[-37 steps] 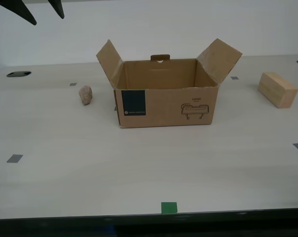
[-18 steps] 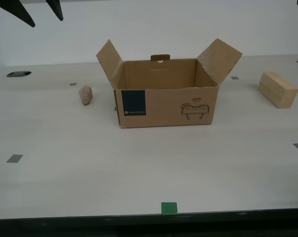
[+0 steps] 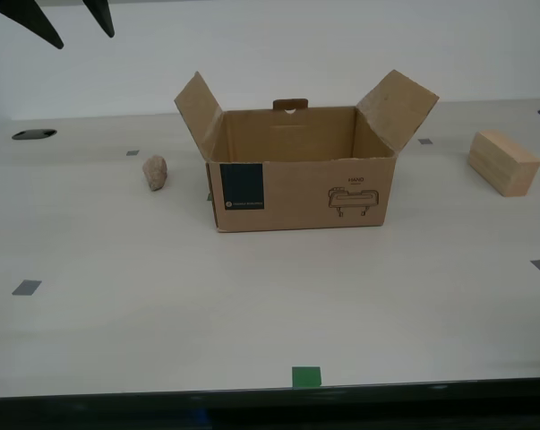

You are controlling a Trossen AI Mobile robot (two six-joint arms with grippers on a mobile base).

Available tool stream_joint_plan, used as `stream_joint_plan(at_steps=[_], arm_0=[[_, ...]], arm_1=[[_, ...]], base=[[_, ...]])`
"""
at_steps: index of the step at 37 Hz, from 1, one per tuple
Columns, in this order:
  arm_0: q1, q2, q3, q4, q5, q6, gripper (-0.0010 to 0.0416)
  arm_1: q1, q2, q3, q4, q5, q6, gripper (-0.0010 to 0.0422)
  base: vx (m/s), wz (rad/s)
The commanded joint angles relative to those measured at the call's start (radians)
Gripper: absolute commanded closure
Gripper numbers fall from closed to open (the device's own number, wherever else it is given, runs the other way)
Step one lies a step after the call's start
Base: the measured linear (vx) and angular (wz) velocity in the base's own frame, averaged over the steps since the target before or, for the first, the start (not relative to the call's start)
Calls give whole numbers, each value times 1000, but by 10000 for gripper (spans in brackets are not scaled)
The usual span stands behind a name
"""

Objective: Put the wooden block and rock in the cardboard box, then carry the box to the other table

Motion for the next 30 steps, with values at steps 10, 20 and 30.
stream_joint_plan(at_steps=[10, 20, 30], arm_0=[[-1, 123, 150, -27, 3, -31, 104], [-1, 191, 202, -26, 3, -34, 87], [-6, 253, 204, -18, 5, -60, 87]], arm_1=[[-1, 0, 0, -1, -1, 1, 73], [-1, 0, 0, -2, -1, 1, 73], [-1, 0, 0, -1, -1, 1, 73]], base=[[0, 0], [0, 0], [0, 0]])
